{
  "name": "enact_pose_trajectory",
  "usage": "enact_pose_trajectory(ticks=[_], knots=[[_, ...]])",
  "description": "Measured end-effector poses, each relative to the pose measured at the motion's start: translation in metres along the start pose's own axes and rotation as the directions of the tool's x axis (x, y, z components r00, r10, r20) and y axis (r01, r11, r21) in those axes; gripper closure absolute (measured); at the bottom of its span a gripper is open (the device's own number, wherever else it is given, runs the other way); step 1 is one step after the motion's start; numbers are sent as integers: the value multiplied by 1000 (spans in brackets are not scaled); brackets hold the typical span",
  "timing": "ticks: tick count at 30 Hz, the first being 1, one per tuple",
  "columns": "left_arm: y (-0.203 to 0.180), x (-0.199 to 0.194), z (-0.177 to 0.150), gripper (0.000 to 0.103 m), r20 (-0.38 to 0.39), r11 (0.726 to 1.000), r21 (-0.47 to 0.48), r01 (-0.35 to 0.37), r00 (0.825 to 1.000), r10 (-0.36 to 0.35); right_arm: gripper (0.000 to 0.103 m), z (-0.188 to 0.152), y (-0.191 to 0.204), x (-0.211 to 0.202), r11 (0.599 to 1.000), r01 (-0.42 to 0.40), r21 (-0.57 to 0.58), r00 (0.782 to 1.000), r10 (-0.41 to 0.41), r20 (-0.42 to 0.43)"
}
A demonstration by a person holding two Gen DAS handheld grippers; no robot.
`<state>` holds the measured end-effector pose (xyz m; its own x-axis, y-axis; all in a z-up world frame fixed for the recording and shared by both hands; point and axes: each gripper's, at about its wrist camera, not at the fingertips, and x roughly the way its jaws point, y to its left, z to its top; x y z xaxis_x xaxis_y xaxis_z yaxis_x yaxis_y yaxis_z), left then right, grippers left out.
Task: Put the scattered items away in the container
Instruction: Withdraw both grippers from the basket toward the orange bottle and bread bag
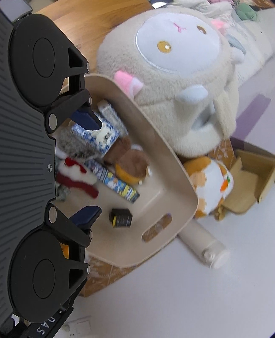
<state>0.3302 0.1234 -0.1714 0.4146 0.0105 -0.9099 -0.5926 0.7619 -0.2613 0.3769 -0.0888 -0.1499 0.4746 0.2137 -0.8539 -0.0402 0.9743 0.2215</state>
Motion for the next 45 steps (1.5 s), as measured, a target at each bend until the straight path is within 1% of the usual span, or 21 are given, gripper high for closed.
enact_pose_trajectory(ticks=[6,8,10,12,13,16,18,20,21,24,26,28,30,32,34,35,36,37,38,42,45], knots=[[-27,-4,-20,22,-31,996,62,63,998,-61,38,-6,-43,-9,997,44,64,999,-45,3],[-39,-4,-27,22,-35,991,103,80,996,-77,38,-10,-58,-10,995,52,89,999,-52,-2],[-52,-2,-34,22,-33,983,164,80,997,-76,37,-14,-70,-10,992,57,108,998,-57,-10],[-66,0,-39,22,-23,965,254,64,998,-60,37,-19,-80,-9,991,58,121,998,-57,-17],[-74,1,-40,22,-15,952,303,50,999,-48,37,-21,-86,-7,990,60,128,998,-57,-22],[-93,4,-43,22,12,899,438,8,1000,-14,36,-27,-98,-1,988,53,148,998,-48,-38],[-104,8,-43,22,24,859,511,-10,1000,-2,35,-30,-103,5,987,40,155,998,-33,-52],[-114,15,-41,22,24,813,582,-18,1000,5,33,-33,-105,12,988,34,151,998,-25,-62],[-119,19,-39,22,19,785,619,-17,1000,6,33,-33,-105,16,988,32,148,998,-22,-66],[-132,31,-31,22,12,691,723,-6,1000,-4,33,-34,-105,33,987,23,160,997,-11,-78],[-140,38,-26,22,25,614,789,-4,999,-26,33,-34,-105,45,985,21,171,996,-7,-83],[-148,42,-21,22,57,534,845,-21,997,-50,33,-33,-103,57,986,30,165,996,-16,-87],[-155,47,-18,22,90,438,898,-44,992,-86,33,-32,-100,68,988,35,152,996,-22,-90],[-163,53,-17,22,93,324,945,-50,988,-121,32,-30,-97,78,990,36,140,995,-23,-94],[-169,62,-16,22,79,239,970,-44,987,-139,32,-28,-94,89,991,33,131,995,-20,-98],[-172,67,-15,22,66,208,977,-35,988,-143,32,-27,-93,92,991,32,128,995,-19,-98],[-174,72,-13,22,52,189,982,-24,988,-143,32,-27,-91,97,992,29,124,995,-17,-99],[-177,78,-10,22,36,177,984,-10,989,-142,31,-26,-90,100,992,27,121,995,-15,-99],[-180,83,-7,22,19,170,986,5,990,-141,31,-25,-87,104,993,24,114,995,-13,-102],[-188,99,3,22,-32,166,985,55,990,-139,29,-24,-81,115,996,18,90,994,-9,-110],[-194,106,8,22,-68,146,985,90,987,-148,25,-24,-77,121,996,26,82,995,-18,-103]])
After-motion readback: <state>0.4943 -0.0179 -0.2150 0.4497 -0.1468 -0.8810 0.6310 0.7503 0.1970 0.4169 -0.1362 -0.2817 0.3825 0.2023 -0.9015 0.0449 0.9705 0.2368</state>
